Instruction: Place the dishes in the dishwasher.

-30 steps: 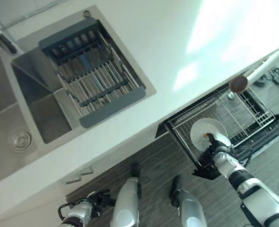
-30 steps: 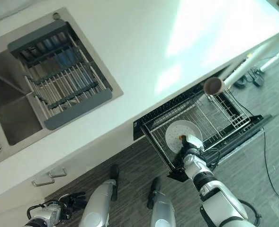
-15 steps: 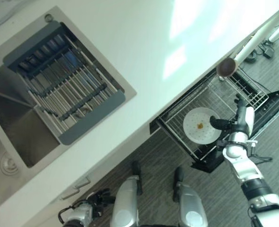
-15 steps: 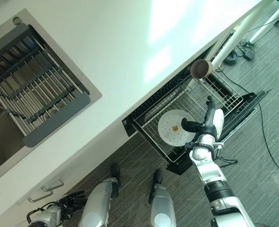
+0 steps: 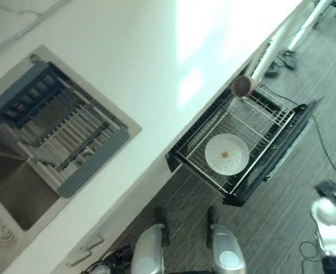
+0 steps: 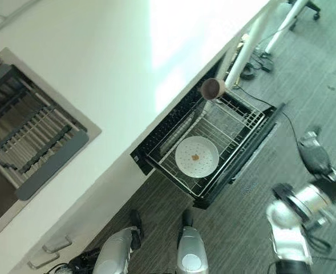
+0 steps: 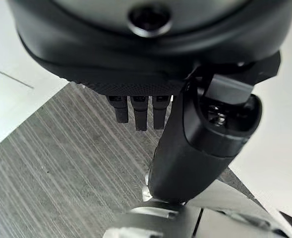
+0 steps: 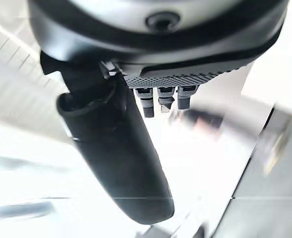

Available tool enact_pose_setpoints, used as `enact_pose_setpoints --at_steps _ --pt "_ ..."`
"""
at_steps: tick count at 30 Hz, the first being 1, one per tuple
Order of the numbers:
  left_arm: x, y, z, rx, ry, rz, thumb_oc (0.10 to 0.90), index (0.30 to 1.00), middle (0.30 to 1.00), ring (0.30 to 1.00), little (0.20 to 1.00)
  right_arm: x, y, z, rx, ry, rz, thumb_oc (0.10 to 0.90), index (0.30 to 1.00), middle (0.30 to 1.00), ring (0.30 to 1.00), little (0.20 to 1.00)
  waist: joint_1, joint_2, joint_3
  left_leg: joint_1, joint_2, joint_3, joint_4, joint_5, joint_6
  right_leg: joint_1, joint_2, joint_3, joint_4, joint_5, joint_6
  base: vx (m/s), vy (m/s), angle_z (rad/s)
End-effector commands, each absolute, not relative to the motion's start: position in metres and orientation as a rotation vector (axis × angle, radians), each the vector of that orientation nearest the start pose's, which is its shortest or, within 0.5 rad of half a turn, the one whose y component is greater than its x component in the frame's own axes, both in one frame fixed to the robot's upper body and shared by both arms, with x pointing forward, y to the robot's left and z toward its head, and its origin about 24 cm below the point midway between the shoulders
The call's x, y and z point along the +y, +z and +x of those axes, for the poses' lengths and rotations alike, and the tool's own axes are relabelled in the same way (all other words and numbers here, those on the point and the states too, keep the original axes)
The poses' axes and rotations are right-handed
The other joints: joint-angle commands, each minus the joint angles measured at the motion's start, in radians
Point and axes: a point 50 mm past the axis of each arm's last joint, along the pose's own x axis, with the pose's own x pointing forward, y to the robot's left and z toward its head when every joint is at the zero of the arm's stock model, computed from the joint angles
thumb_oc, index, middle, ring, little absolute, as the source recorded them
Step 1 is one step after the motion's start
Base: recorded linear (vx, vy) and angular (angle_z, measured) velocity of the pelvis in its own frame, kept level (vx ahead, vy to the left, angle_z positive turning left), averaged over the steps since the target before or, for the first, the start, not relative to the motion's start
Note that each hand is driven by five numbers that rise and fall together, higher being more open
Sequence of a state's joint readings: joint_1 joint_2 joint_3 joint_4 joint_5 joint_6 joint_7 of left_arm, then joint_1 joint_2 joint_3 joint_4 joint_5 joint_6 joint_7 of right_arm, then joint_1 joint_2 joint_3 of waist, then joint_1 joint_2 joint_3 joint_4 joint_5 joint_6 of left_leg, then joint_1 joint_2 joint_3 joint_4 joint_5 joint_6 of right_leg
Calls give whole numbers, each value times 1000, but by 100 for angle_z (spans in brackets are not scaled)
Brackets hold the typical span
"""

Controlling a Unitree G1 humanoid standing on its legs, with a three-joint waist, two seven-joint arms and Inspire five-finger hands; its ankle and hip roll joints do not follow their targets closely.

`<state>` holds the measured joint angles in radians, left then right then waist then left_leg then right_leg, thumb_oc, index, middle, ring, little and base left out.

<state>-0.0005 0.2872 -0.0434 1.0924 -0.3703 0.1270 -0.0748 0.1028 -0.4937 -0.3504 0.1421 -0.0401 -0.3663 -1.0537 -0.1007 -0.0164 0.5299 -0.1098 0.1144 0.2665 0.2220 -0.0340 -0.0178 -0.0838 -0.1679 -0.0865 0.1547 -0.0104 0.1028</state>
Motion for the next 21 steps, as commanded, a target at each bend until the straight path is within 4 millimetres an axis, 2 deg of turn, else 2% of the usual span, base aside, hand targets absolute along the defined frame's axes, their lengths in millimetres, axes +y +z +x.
enact_pose_setpoints --at_steps 1,4,5,9,12,14,19,21 --pt "237 -155 100 1199 189 -118 800 900 900 900 900 -365 144 171 -779 -1536 -347 800 900 900 900 900 -21 -1 -73 15 32 -37 78 -171 35 -18 -4 -45 145 -160 -23 19 -47 -42" --pt "236 -155 105 1199 186 -124 800 900 900 900 900 -386 118 154 -627 -1650 -373 800 900 900 900 900 -32 -3 -78 25 35 -32 78 -174 33 -14 -4 -45 145 -158 -23 20 -44 -23" --pt "236 -155 107 1205 184 -126 800 900 900 900 900 -398 99 144 -521 -1689 -354 800 900 900 900 900 -35 0 -80 32 37 -31 78 -173 31 -9 -3 -47 145 -159 -27 25 -46 -4" --pt "235 -155 108 1207 187 -132 800 900 900 900 900 -410 75 136 -369 -1677 -399 800 900 900 900 900 -30 9 -85 35 42 -43 78 -168 22 3 -1 -59 145 -163 -33 3 -37 5" --pt "237 -155 109 1207 206 -153 800 900 900 900 900 -416 58 148 -183 -1539 -528 800 900 900 900 900 -12 28 -98 24 47 -58 78 -158 5 11 1 -82 145 -175 -40 -13 -29 20" --pt "238 -155 107 1207 216 -168 800 900 900 900 900 -416 53 156 -125 -1469 -569 800 900 900 900 900 0 39 -97 16 49 -69 78 -150 -1 14 1 -94 145 -179 -48 -2 -14 21" --pt "242 -153 108 1178 265 -220 800 900 900 900 900 -406 50 178 -86 -1296 -678 800 900 900 900 900 27 71 -74 -10 45 -100 78 -133 -4 14 10 -118 148 -189 -72 -27 0 41" --pt "245 -152 107 1169 287 -242 800 900 900 900 900 -402 49 185 -85 -1244 -694 800 900 900 900 900 40 76 -61 -25 37 -109 78 -123 -1 -9 7 -124 195 -210 -85 -77 -27 32"
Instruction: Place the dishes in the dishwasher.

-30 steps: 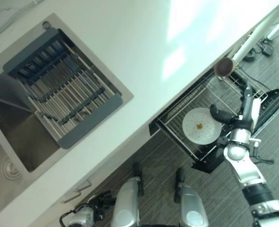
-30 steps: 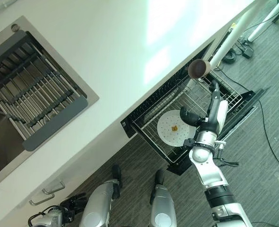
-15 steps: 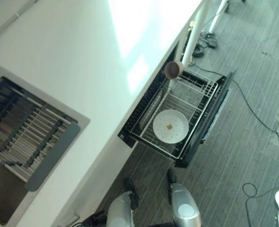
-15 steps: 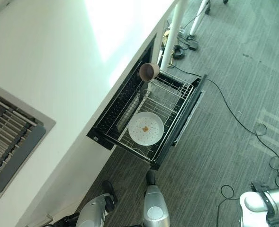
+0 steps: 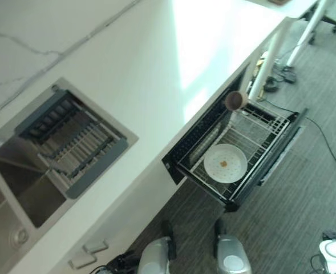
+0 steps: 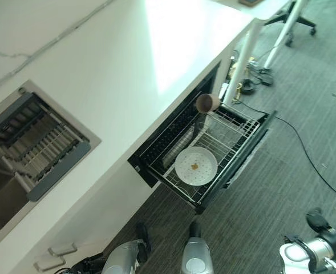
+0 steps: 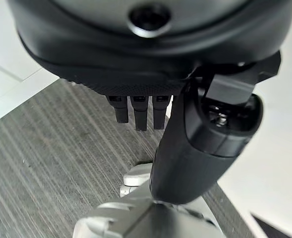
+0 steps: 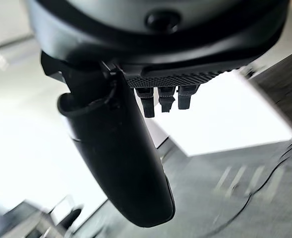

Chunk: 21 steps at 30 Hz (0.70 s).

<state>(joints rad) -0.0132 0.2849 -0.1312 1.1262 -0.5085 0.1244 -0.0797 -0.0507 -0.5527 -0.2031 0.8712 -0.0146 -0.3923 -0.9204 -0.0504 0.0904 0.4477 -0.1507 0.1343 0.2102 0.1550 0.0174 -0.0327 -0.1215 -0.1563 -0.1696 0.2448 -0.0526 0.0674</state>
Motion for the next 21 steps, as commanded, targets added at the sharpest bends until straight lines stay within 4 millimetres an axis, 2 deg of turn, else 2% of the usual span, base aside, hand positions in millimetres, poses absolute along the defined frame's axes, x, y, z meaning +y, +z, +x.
enact_pose_setpoints --at_steps 1,5,6,10,17,21 --pt "248 -152 106 1160 309 -259 800 900 900 900 900 -397 48 192 -92 -1204 -693 800 900 900 900 900 5 -30 37 0 8 -59 145 -159 19 -3 -11 -47 165 -187 -62 -65 -49 42" --pt "250 -151 104 1136 351 -302 800 900 900 900 900 -381 49 214 -128 -1077 -730 800 900 900 900 900 48 -30 67 -47 -11 -84 153 -134 28 -69 -23 -59 288 -233 -84 -33 -60 47" --pt "250 -151 103 1135 357 -308 800 900 900 900 900 -378 49 218 -132 -1051 -738 800 900 900 900 900 55 -34 72 -53 -16 -98 173 -158 22 -73 -26 -49 320 -266 -80 53 -44 37" --pt "248 -152 100 1126 358 -310 800 900 900 900 900 -362 52 237 -167 -928 -774 800 900 900 900 900 92 -30 72 -149 -22 -123 231 -153 17 -143 -30 -57 410 -303 -96 26 -15 33" --pt "251 -149 103 1097 325 -284 800 900 900 900 900 -333 74 270 -310 -687 -920 800 900 900 900 900 148 -24 72 -252 -34 -158 276 -139 13 -213 -33 -69 480 -328 -104 14 2 20" --pt "251 -147 104 1079 297 -264 800 900 900 900 900 -316 101 290 -443 -594 -959 800 900 900 900 900 189 -21 72 -277 -36 -176 260 -114 6 -223 -40 -88 483 -328 -98 23 28 8"
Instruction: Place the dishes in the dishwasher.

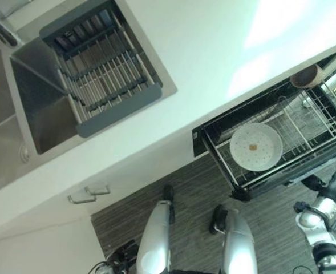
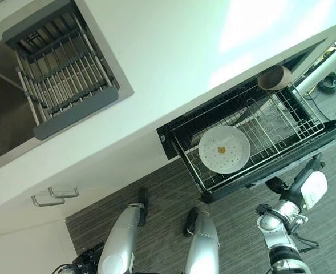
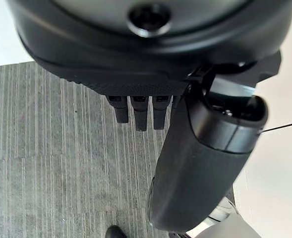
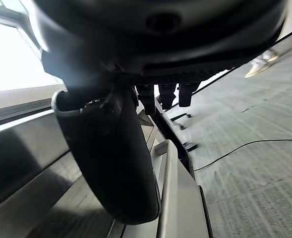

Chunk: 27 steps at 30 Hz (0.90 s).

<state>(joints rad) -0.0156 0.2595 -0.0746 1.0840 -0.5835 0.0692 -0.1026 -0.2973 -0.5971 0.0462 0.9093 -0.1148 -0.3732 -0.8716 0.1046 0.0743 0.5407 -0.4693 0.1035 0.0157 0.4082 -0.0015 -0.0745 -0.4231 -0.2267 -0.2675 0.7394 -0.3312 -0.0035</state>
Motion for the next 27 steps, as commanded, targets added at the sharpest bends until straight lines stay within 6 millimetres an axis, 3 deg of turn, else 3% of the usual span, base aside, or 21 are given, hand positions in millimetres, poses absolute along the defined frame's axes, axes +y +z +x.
enact_pose_setpoints --at_steps 1,3,8,15,22,27 --pt "251 -147 104 1079 297 -264 800 900 900 900 900 -316 101 290 -443 -594 -959 800 900 900 900 900 34 -4 -21 42 -5 19 7 -95 48 79 30 10 -11 -50 -28 21 86 15" --pt "253 -146 103 1069 280 -246 800 900 900 900 900 -305 125 302 -554 -543 -951 800 900 900 900 900 66 2 -21 34 -7 5 -19 -75 46 72 16 -7 -2 -52 -21 26 111 11" --pt "256 -144 103 1049 245 -228 800 900 900 900 900 -290 158 323 -650 -475 -969 800 900 900 900 900 114 16 -21 32 -16 -8 -53 -51 45 78 -8 -31 5 -56 -14 24 105 18" --pt "259 -134 114 939 186 -185 800 900 900 900 900 -264 228 353 -808 -415 -1039 800 900 900 900 900 210 45 -21 12 -43 -37 -95 -23 54 87 -55 -88 23 -55 -4 19 107 18" --pt "265 -117 134 790 134 -164 800 900 900 900 900 -246 277 365 -891 -398 -1091 800 900 900 900 900 281 59 -21 -7 -58 -56 -108 -7 60 126 -86 -149 20 -47 8 25 56 11" --pt "268 -100 150 678 92 -170 800 900 900 900 900 -233 303 369 -932 -407 -1064 800 900 900 900 900 317 55 -21 -21 -66 -65 -108 -6 67 161 -93 -188 0 -36 20 1 0 2"
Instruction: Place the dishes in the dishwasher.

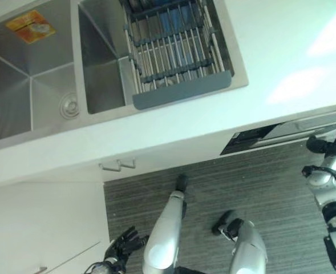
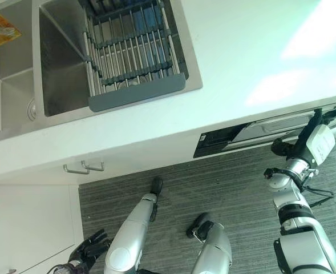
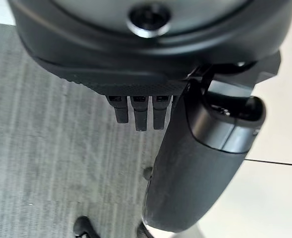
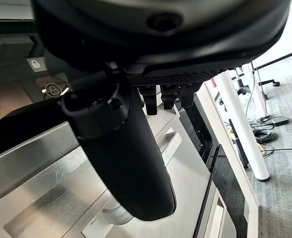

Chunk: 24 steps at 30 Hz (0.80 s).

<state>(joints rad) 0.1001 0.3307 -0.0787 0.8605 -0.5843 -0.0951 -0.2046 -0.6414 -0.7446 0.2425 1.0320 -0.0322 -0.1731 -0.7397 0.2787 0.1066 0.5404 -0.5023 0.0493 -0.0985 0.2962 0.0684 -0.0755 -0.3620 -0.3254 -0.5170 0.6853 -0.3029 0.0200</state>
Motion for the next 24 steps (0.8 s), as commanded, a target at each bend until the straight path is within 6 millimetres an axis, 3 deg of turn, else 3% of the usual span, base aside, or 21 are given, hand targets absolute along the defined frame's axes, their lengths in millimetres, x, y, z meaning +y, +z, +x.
enact_pose_setpoints --at_steps 1,4,7,8,10,11,13,14,16,17,18,22,24 --pt "268 -98 152 663 86 -176 800 900 900 900 900 -232 304 370 -927 -408 -1042 800 900 900 900 900 146 21 -20 12 -12 48 4 -76 68 107 7 57 48 -62 -1 -1 -17 8" --pt "263 -92 161 616 56 -223 800 900 900 900 900 -229 296 373 -880 -378 -997 800 900 900 900 900 151 20 -20 20 -15 40 4 -82 67 138 13 46 16 -59 2 -17 1 5" --pt "267 -72 178 465 76 98 800 900 900 900 900 -231 257 375 -768 -351 -904 800 900 900 900 900 138 24 -20 57 -10 33 4 -91 61 190 29 43 -36 -53 6 4 22 3" --pt "274 -62 185 410 129 177 800 900 900 900 900 -230 227 372 -702 -337 -848 800 900 900 900 900 119 26 -20 81 -3 39 4 -96 55 212 37 52 -67 -52 11 24 74 8" --pt "277 -57 188 385 161 195 800 900 900 900 900 -230 203 367 -647 -325 -803 800 900 900 900 900 102 28 -20 103 4 44 4 -101 50 233 46 60 -93 -50 14 24 73 6" --pt "287 -48 192 340 233 165 800 900 900 900 900 -225 143 348 -520 -276 -743 800 900 900 900 900 54 24 -20 149 21 59 4 -117 39 288 69 80 -164 -42 20 22 45 -11" --pt "291 -47 192 324 248 23 800 900 900 900 900 -221 96 328 -393 -223 -706 800 900 900 900 900 17 15 -21 190 32 70 4 -133 31 343 91 96 -232 -26 25 10 13 9" --pt "289 -49 191 329 228 -57 800 900 900 900 900 -222 79 318 -353 -210 -699 800 900 900 900 900 5 12 -21 206 35 72 4 -138 29 360 97 101 -251 -20 27 12 -25 20" --pt "269 -70 177 403 118 -442 800 900 900 900 900 -232 25 284 -135 -168 -629 800 900 900 900 900 -39 -3 -60 243 51 88 4 -159 25 395 113 111 -317 12 37 26 -60 28" --pt "261 -76 173 437 91 -493 800 900 900 900 900 -236 12 274 -74 -154 -592 800 900 900 900 900 -52 -8 -73 251 58 95 4 -163 22 406 117 111 -339 25 40 -53 -49 52" --pt "241 -93 163 532 33 -567 800 900 900 900 900 -245 -18 250 83 -153 -457 800 900 900 900 900 -89 -8 -113 257 84 121 4 -155 22 408 130 100 -385 76 43 -78 -26 36" --pt "218 -117 145 704 -22 -675 800 900 900 900 900 -249 -52 216 259 -140 -332 800 900 900 900 900 -162 -30 -169 298 97 180 4 -183 20 382 120 142 -385 77 53 -75 -31 -73" --pt "197 -140 123 921 6 -814 800 900 900 900 900 -253 -77 197 393 -176 -277 800 900 900 900 900 -214 -46 -221 338 98 215 4 -213 20 356 119 186 -385 84 64 -78 -105 -66"
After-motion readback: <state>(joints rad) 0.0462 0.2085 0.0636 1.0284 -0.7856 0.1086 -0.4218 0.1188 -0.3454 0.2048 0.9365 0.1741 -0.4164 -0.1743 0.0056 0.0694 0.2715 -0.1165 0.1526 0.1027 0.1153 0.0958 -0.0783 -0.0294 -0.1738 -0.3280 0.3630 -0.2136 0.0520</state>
